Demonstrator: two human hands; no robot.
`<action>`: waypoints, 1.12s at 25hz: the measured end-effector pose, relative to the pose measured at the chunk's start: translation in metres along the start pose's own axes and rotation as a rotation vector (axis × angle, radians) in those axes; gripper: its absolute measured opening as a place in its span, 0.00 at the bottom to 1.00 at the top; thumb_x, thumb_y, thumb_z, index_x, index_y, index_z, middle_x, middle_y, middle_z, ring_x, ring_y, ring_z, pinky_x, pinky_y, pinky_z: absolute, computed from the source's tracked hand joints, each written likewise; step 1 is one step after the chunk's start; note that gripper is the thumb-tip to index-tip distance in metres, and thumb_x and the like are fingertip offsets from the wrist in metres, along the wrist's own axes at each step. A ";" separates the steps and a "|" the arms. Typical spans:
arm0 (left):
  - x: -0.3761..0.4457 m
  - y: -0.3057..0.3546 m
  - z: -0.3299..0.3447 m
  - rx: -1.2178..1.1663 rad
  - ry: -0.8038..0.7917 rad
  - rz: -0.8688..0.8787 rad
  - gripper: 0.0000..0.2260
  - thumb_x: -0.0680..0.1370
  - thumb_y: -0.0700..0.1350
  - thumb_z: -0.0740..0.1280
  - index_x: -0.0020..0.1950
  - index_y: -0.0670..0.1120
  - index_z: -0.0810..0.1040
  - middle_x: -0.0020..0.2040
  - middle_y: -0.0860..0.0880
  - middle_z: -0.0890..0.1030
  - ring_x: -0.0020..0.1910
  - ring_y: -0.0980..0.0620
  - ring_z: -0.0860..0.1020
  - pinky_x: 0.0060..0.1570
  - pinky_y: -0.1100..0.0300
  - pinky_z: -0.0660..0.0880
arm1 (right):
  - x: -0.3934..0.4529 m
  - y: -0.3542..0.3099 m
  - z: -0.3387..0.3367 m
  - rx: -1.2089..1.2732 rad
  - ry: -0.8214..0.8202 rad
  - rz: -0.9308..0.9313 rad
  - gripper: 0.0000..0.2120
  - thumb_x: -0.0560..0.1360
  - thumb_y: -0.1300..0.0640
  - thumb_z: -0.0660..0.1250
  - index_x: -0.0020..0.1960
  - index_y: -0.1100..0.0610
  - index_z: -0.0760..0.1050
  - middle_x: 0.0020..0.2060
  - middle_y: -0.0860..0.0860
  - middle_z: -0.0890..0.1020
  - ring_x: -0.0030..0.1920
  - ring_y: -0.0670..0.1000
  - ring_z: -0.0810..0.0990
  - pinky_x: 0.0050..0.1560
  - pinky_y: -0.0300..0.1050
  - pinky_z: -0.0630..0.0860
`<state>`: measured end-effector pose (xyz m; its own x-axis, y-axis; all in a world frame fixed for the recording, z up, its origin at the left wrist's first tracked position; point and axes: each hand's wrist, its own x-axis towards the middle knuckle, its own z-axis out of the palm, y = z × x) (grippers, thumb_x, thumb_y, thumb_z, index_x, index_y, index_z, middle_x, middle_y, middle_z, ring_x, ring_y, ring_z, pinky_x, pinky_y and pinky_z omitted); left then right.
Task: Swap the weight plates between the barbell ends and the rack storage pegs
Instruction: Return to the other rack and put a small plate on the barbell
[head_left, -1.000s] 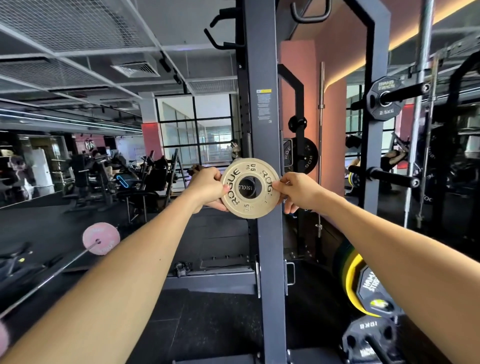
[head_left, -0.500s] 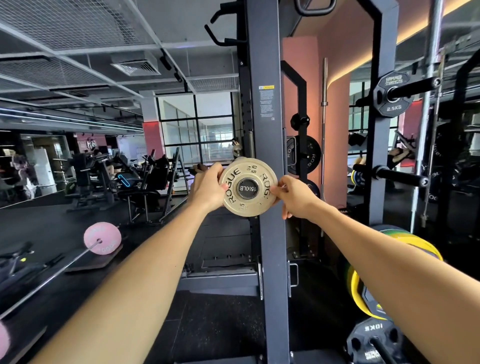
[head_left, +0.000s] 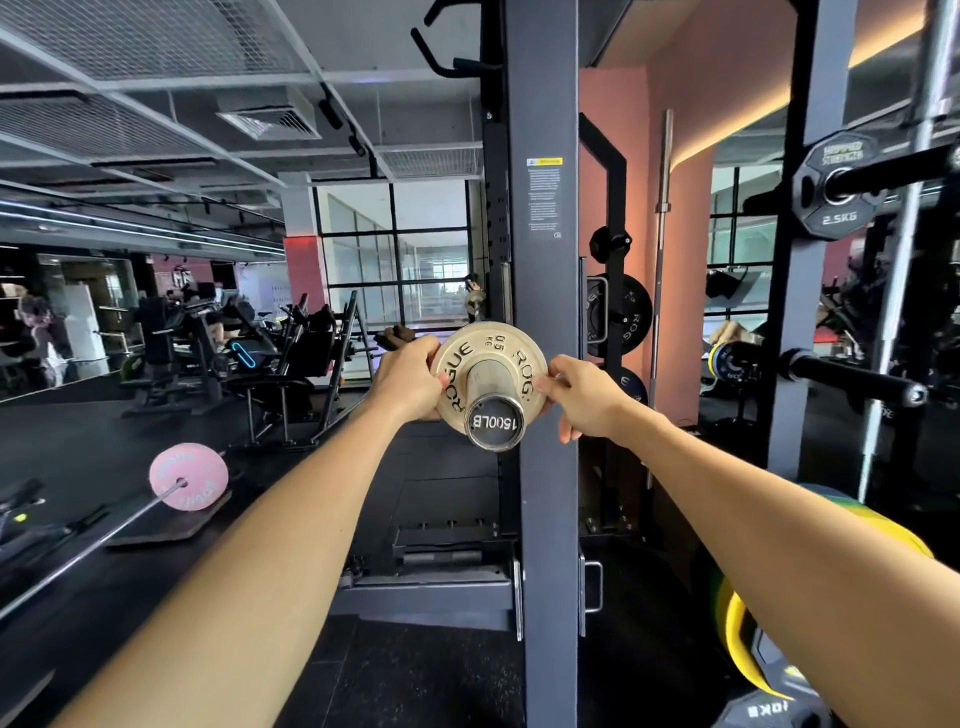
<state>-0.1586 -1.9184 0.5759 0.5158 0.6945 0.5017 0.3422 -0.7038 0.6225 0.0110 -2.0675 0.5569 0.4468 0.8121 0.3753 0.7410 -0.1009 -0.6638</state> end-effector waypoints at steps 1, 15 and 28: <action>0.011 -0.004 0.005 0.001 0.006 -0.002 0.09 0.77 0.39 0.68 0.45 0.54 0.75 0.48 0.46 0.81 0.47 0.43 0.81 0.41 0.46 0.83 | 0.011 0.005 0.001 0.003 0.002 -0.001 0.10 0.82 0.51 0.57 0.51 0.58 0.69 0.43 0.52 0.83 0.24 0.52 0.80 0.29 0.45 0.78; 0.154 -0.064 0.069 0.108 0.036 0.014 0.05 0.76 0.41 0.68 0.47 0.50 0.75 0.49 0.44 0.81 0.49 0.41 0.79 0.47 0.48 0.80 | 0.167 0.069 0.029 0.014 0.014 0.027 0.10 0.82 0.51 0.57 0.54 0.57 0.69 0.49 0.55 0.82 0.24 0.53 0.79 0.29 0.45 0.77; 0.233 -0.091 0.098 0.061 -0.002 -0.024 0.09 0.76 0.39 0.68 0.50 0.53 0.76 0.51 0.45 0.80 0.47 0.43 0.81 0.42 0.48 0.82 | 0.251 0.098 0.036 -0.023 -0.005 0.048 0.09 0.82 0.49 0.57 0.53 0.56 0.68 0.49 0.55 0.81 0.23 0.50 0.79 0.28 0.43 0.76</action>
<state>0.0075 -1.7075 0.5771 0.5081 0.7112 0.4859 0.4016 -0.6947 0.5968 0.1778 -1.8528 0.5624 0.4798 0.8089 0.3398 0.7303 -0.1535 -0.6657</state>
